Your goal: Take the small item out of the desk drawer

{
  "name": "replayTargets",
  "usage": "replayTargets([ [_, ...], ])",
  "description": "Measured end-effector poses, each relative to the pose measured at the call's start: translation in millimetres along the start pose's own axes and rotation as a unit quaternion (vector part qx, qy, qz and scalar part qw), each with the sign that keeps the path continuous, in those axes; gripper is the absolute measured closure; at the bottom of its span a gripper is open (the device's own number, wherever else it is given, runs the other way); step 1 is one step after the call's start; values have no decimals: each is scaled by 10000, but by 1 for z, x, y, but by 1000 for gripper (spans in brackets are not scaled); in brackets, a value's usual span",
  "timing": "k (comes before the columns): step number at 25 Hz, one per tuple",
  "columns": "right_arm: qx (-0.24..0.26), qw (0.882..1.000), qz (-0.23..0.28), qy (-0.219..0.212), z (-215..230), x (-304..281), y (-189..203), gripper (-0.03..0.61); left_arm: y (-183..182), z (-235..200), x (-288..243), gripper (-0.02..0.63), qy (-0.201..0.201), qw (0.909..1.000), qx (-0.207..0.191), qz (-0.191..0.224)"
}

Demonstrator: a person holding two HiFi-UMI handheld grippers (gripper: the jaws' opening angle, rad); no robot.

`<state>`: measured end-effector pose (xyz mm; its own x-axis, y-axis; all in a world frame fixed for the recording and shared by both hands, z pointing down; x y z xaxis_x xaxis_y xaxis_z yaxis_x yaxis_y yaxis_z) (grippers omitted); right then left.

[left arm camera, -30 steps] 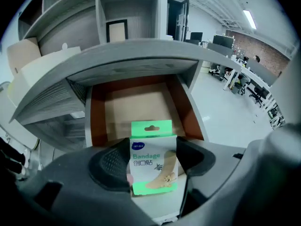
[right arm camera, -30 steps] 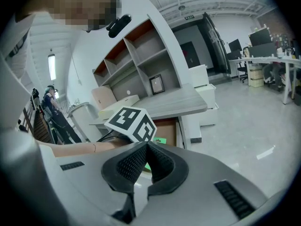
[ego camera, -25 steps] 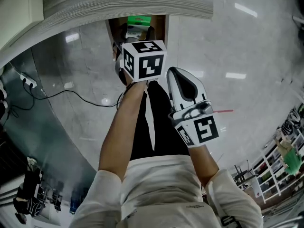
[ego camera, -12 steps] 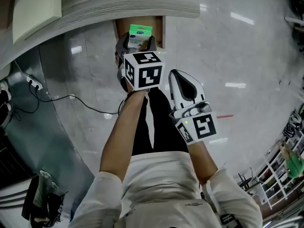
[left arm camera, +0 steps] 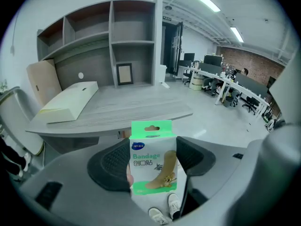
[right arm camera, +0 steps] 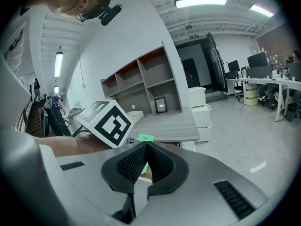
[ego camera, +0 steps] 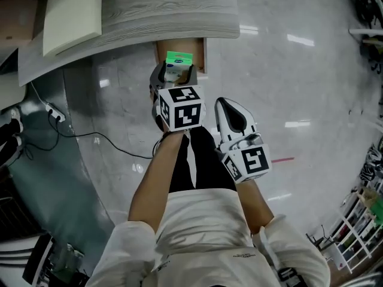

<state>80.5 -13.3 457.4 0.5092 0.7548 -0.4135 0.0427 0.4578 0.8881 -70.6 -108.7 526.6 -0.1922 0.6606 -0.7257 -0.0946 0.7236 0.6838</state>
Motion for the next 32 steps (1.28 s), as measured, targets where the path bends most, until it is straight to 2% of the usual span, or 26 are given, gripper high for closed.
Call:
replayTargets([
  [15,209,9986,461,121,-29,39,-88,548,-64,-3,121,295,15,9969,240,744],
  [22,244,9970,709,163,-46,55,-126,549,-91,1,168,295,89,9938,155,1095],
  [32,549,9942,909,167,-65,89,-172,548,-118,6,232,295,106,9874,125,1573],
])
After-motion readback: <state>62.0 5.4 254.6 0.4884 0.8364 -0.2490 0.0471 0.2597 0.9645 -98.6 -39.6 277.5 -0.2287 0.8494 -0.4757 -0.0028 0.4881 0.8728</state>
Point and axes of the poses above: the fingertips, and each gripper's own axes: x backward along the fingers, z to its right, y out of its underside, the point moved 9 cm from there along x, backward along the fingers, and after that the axes turned 3 degrees about x, right-handed, at the moved point
